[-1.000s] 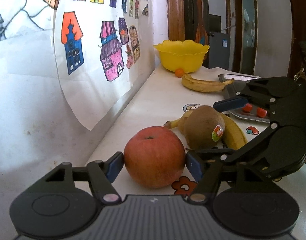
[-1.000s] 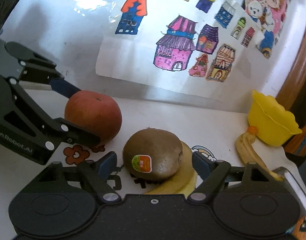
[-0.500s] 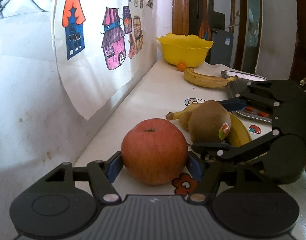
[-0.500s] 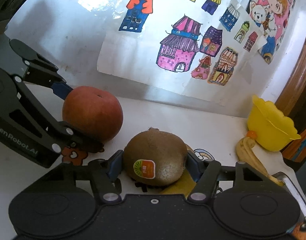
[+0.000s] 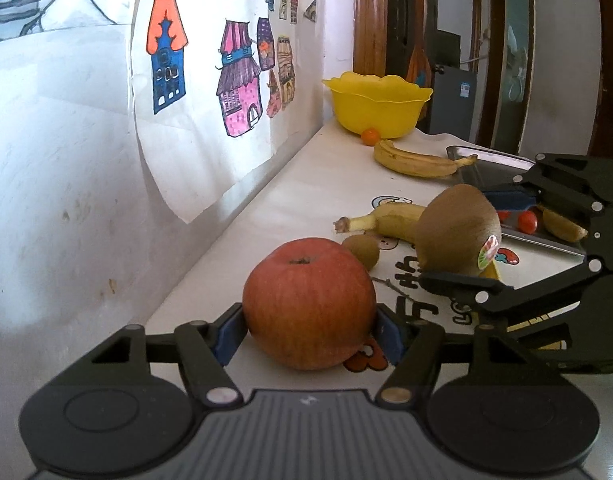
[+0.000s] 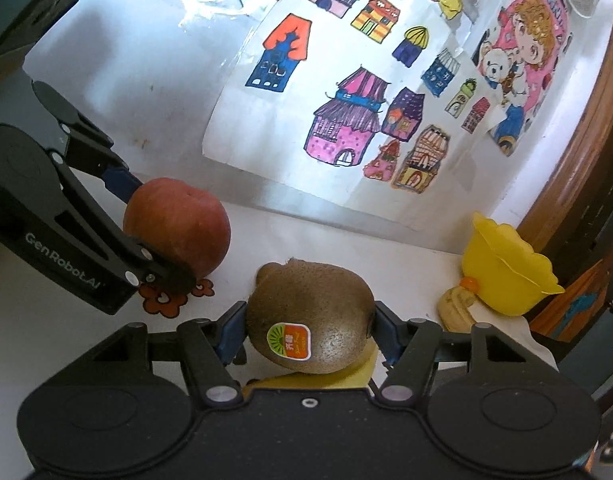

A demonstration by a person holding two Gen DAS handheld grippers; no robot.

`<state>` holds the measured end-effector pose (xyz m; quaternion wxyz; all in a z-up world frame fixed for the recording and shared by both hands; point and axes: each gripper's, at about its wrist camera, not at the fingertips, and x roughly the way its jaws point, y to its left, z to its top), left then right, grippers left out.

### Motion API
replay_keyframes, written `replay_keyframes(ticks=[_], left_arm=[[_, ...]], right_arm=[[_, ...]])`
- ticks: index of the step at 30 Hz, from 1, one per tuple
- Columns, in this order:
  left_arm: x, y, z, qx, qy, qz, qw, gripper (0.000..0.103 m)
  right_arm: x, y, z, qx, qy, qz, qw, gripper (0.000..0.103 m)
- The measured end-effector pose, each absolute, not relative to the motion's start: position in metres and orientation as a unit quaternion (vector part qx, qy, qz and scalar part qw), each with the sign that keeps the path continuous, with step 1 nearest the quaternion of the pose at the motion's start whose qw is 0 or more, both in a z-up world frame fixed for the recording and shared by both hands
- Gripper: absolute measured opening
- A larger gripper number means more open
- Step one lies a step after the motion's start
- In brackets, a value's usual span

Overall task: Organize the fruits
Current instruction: 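Carry the apple in left tool while right tool carries the kiwi over the tray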

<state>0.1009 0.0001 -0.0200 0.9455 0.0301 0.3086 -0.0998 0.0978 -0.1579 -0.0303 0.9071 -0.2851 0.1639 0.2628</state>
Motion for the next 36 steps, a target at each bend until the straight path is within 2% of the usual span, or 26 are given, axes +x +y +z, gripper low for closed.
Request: replay_keyframes(ticks=[18,36], left_arm=[[0.093,-0.014,-0.021,0.028,0.303,-0.102,0.947,0.071],[0.122,-0.055,0.011,-0.001,0.259,-0.137,0.956,0.071]], right_arm=[[0.078,-0.177,-0.026,-0.273,0.149,0.243,0.919,0.066],[0.077,-0.221,-0.007,-0.258,0.107,0.180,0.943,0.066]])
